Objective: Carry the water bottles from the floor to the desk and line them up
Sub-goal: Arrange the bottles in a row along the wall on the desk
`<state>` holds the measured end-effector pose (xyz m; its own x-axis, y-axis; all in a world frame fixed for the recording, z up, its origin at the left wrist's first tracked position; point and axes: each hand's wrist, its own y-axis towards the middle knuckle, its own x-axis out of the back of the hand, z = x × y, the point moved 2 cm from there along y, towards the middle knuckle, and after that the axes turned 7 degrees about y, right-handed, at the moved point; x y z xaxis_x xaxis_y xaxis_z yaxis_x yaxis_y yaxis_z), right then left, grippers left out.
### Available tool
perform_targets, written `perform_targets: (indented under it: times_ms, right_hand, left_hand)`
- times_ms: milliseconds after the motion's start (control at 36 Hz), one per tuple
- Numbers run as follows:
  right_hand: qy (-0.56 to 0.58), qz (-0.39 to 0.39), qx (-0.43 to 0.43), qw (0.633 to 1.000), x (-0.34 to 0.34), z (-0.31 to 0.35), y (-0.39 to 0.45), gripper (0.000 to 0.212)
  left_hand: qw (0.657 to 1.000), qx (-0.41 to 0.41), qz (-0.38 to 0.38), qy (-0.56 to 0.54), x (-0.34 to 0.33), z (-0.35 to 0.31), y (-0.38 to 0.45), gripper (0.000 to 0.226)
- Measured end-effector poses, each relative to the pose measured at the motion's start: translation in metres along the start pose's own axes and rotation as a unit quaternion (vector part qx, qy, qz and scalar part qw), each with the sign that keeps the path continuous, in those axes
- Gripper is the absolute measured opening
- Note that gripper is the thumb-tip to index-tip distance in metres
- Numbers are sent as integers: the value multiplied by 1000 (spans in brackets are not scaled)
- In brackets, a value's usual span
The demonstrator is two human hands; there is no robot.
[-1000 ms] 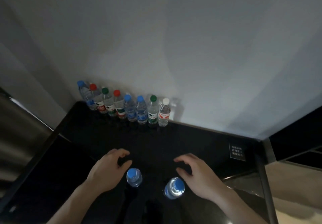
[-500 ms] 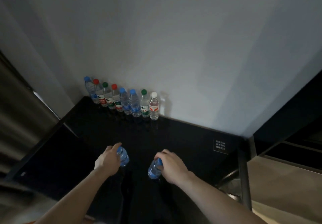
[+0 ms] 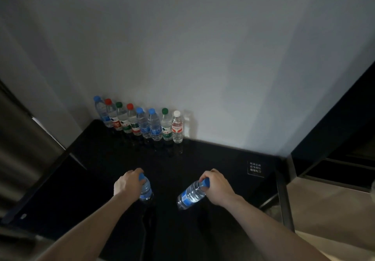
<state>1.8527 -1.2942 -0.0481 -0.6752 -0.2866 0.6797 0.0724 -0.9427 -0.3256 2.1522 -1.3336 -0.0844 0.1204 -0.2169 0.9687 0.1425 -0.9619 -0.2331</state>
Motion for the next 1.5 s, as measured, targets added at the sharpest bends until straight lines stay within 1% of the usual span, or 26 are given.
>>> perform_targets:
  times_ms: [111,250,333,472,639,694,750,806,889,1000,1083,1167,1306,1389,1444,1500]
  right_hand:
    - [55,-21,-25,998,-4,-5,5,22]
    - [86,-19,-35,995,-5,-6,9,19]
    - [81,-21,-22,996,-4,-4,10,18]
    - [36,-10,-6,999,4,-5,7,23]
    - [34,-46,-30,998,17,-22,1,20]
    - [31,-47,-36,998,23,-31,-1,25]
    - [32,-35,-41,998,28,-40,-3,34]
    - [29,-22,-40,999,33,-47,-6,39]
    - [4,-21,-28,999,41,-54,-10,35]
    - [-10,-49,-24,998,44,-56,-13,29]
    - [4,-61,-33,998,42,-53,-14,25]
    - [15,-68,-24,997,35,-51,-13,24]
    - [34,-93,-18,995,28,-55,-16,24]
    - [36,-94,-16,995,29,-61,-22,30]
    - [38,-94,-20,995,30,-65,-29,41]
    - [37,-99,-43,994,28,-70,-37,58]
  left_hand:
    - [1000,-21,11,13,-3,7,0,21]
    - [999,-29,9,-25,-7,13,2,19]
    - [999,-23,12,-39,-4,9,3,17]
    - [997,-28,4,-66,5,-9,-4,17]
    - [995,-46,24,-83,11,-33,-12,22]
    - [994,-57,29,-86,9,-40,-15,21]
    - [993,-71,35,-88,7,-49,-17,20]
    - [991,-91,40,-86,6,-57,-20,18]
    - [989,-114,45,-78,4,-67,-22,17]
    - [987,-133,56,-65,-1,-76,-22,15]
    - [984,-161,66,-41,-5,-84,-28,16]
    - [978,-188,87,-35,-13,-92,-36,21]
    - [969,-207,127,-39,-24,-109,-56,24]
    - [963,-226,142,-26,-30,-121,-68,25]
    - [959,-240,149,-15,-35,-128,-74,25]
    - [957,-245,153,-12,-38,-135,-77,26]
